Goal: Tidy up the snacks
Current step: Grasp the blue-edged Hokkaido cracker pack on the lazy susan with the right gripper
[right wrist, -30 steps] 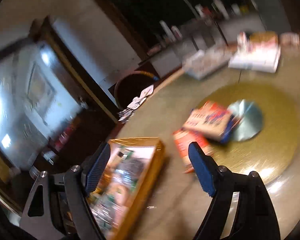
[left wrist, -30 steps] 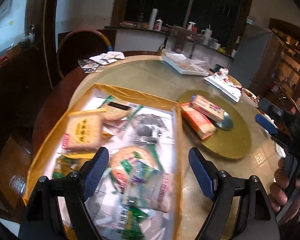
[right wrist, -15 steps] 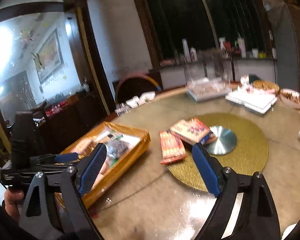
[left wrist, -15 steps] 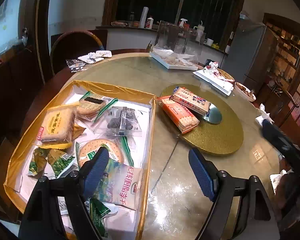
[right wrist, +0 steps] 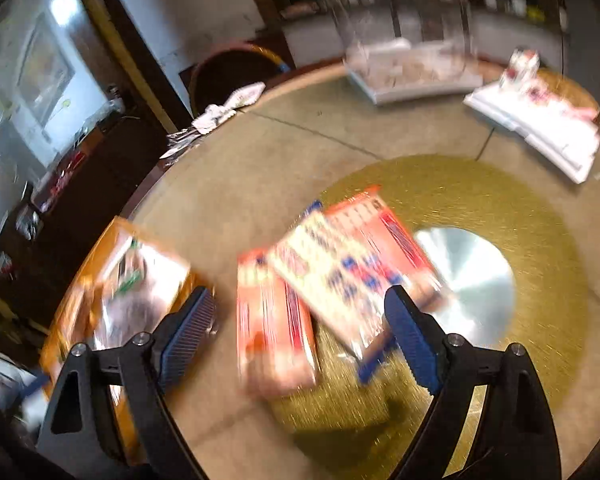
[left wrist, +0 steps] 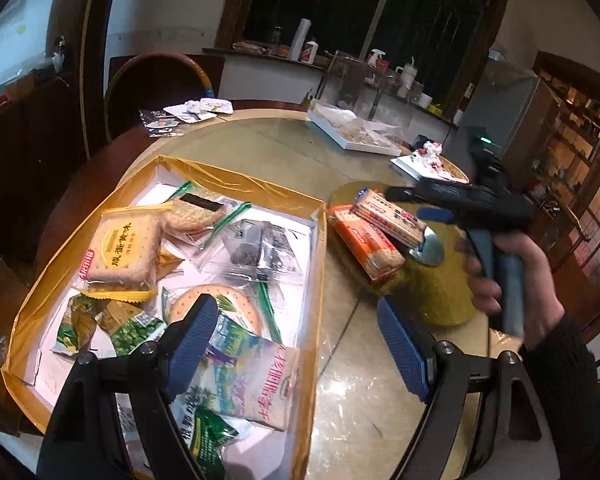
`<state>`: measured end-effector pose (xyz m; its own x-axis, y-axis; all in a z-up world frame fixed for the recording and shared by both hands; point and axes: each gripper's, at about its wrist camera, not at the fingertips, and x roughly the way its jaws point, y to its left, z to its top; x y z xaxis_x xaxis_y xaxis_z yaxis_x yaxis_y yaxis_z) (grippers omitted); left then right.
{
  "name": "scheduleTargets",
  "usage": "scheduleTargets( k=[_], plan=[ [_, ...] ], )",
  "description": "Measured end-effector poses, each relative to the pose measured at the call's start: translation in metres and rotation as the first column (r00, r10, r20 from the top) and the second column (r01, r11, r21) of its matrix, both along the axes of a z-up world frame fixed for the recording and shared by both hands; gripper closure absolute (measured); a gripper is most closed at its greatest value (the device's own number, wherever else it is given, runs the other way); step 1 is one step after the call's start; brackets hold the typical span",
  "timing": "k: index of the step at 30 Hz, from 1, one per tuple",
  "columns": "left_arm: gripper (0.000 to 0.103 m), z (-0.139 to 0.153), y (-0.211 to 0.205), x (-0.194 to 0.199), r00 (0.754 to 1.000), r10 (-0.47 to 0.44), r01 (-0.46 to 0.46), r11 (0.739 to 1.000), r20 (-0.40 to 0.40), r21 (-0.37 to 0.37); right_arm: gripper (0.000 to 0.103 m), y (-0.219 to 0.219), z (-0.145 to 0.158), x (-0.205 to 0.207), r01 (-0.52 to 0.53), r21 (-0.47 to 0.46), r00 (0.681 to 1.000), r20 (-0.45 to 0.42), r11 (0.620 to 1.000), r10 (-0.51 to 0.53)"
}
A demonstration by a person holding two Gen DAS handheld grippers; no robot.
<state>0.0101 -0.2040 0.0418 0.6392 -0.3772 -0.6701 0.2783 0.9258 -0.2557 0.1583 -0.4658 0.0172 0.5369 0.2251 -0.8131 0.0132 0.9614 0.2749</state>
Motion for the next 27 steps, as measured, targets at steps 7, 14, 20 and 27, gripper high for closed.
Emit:
scheduleTargets(
  k=[7, 14, 20, 27],
  plan=[
    [0.021, 0.0, 0.007, 0.005, 1.0, 0.001, -0.001, 1.0, -0.008, -0.012, 0.016, 0.007, -0.019, 0.007, -0.068, -0.079, 0.997, -0.029, 0.994, 0.066],
    [0.021, 0.002, -0.005, -0.002, 1.0, -0.022, 0.022, 1.0, -0.005, 0.007, 0.038, 0.012, -0.024, -0.017, -0.01, -0.183, 0.999, -0.033, 0.983, 0.004],
    [0.021, 0.011, -0.023, -0.014, 0.998, -0.059, 0.059, 0.997, -0.003, 0.044, 0.045, 0.004, -0.014, -0.085, 0.09, -0.079, 0.994, -0.053, 0.993, -0.094],
    [0.021, -0.001, -0.083, 0.014, 0.973, -0.197, 0.202, 0.979, -0.117, 0.033, 0.046, -0.014, -0.004, -0.221, 0.294, 0.011, 0.955, -0.027, 0.956, -0.294]
  ],
)
